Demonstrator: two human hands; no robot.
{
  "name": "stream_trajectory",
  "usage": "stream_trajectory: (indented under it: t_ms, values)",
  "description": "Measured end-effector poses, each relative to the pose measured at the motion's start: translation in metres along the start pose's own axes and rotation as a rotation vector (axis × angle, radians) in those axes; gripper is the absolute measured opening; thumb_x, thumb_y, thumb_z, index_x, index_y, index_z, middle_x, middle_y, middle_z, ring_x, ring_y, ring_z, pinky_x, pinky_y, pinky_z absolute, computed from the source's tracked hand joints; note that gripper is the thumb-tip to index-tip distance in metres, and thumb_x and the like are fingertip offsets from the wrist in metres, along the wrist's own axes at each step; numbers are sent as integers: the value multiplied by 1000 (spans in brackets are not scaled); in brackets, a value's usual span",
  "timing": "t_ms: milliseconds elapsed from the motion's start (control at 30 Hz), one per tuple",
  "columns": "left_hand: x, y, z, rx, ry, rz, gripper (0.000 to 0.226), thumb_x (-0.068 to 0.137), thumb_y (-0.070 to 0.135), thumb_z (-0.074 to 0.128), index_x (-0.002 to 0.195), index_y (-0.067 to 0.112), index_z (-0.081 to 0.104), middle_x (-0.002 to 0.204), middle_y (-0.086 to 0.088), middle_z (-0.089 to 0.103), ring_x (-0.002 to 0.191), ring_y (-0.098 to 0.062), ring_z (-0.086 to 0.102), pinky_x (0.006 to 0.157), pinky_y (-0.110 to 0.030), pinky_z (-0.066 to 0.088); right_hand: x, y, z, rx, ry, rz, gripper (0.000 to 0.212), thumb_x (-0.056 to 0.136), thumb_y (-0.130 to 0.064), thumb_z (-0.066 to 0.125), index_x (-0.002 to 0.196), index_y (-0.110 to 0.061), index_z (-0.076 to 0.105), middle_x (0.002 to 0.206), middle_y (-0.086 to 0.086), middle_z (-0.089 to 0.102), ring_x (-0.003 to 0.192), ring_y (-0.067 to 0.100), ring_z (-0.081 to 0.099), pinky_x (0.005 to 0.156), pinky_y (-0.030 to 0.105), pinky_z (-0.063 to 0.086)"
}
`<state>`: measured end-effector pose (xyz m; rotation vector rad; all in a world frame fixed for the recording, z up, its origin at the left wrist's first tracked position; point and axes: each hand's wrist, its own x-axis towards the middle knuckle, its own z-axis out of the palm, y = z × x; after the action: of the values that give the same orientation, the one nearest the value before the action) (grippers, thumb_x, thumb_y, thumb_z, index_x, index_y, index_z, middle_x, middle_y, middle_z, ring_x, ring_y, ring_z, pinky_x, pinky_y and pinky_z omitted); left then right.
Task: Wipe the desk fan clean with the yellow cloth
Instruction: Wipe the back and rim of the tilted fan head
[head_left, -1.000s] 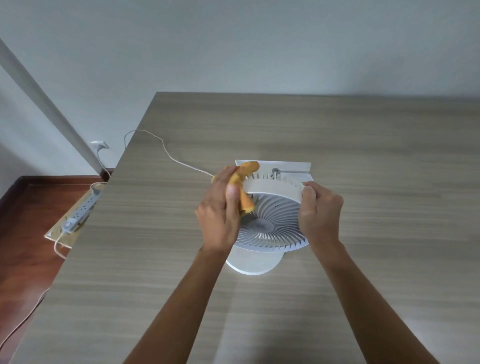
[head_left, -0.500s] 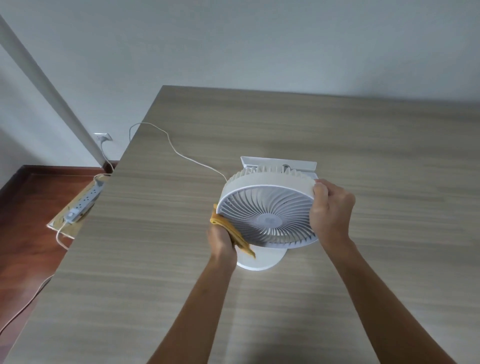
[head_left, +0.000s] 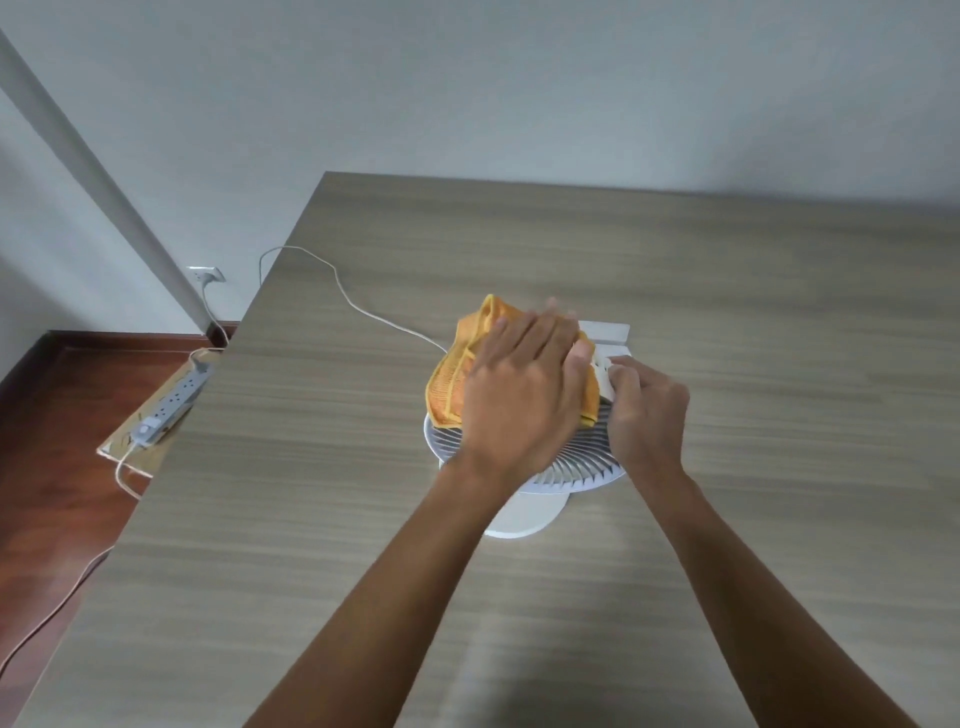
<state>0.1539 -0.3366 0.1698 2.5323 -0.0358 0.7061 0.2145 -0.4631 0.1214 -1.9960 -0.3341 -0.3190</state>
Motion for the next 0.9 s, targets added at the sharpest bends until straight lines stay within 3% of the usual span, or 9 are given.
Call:
stream_trajectory:
  t_ms: [67,133,200,333,433,500,567,667,900]
  values:
    - [2,-6,-28,-412,-51,-167,44,103,38,33,140,21,51,147,9,48,141,-7,37,118,-27,23,4,0,-4,-56,-89,92,31,89,-16,37,59,-16,47,55,-1,45,53,9,42,53,24,28]
    - [-2,-27,-51,-662,-68,-283,53,98,47,39,146,26,41,153,19,34,146,3,17,120,-20,13,10,-9,-11,-27,-127,207,33,97,-19,36,98,-17,68,92,-4,67,80,0,56,73,14,43]
    - [-11,-60,-67,-595,-53,-252,70,87,60,49,148,25,39,153,21,34,147,3,14,120,-24,13,15,-36,-15,-71,-70,126,37,98,-30,37,126,-21,59,117,-13,59,103,3,52,89,11,39]
    - [-30,-120,-59,-484,-362,-305,129,47,74,79,152,22,24,156,9,34,145,-4,27,119,-27,23,14,-105,17,-256,-87,-336,45,90,-44,48,126,-19,60,128,0,60,120,19,53,103,32,38]
    - [-28,-127,-37,-448,-433,-329,98,39,53,92,127,33,53,121,13,65,112,2,60,97,-32,49,1,-108,61,-607,-197,-431,40,87,-42,48,116,-21,68,128,7,64,114,29,60,100,45,43]
    - [-26,-124,-25,-429,-347,-343,63,41,38,92,96,33,63,83,15,69,71,7,61,68,-22,48,-8,-94,72,-762,-212,-423,39,88,-39,43,104,-21,73,122,7,68,107,30,63,103,51,41]
    - [-25,-121,-21,-455,-314,-318,58,43,25,97,93,27,66,76,11,68,63,2,60,61,-17,46,-13,-81,65,-801,-134,-453,34,90,-38,44,96,-21,74,117,2,71,101,26,65,104,49,40]
    - [-28,-125,-19,-471,-312,-332,71,41,25,98,106,20,69,91,1,73,82,-12,69,77,-23,55,-16,-65,38,-650,72,-438,26,92,-32,50,101,-24,74,113,-5,72,101,18,65,97,37,46]
    - [-29,-124,-18,-465,-324,-338,79,42,26,98,115,16,68,96,3,71,92,-16,69,85,-20,54,-41,-13,19,127,380,240,35,96,-24,41,111,-27,73,110,-11,74,106,7,66,92,33,52]
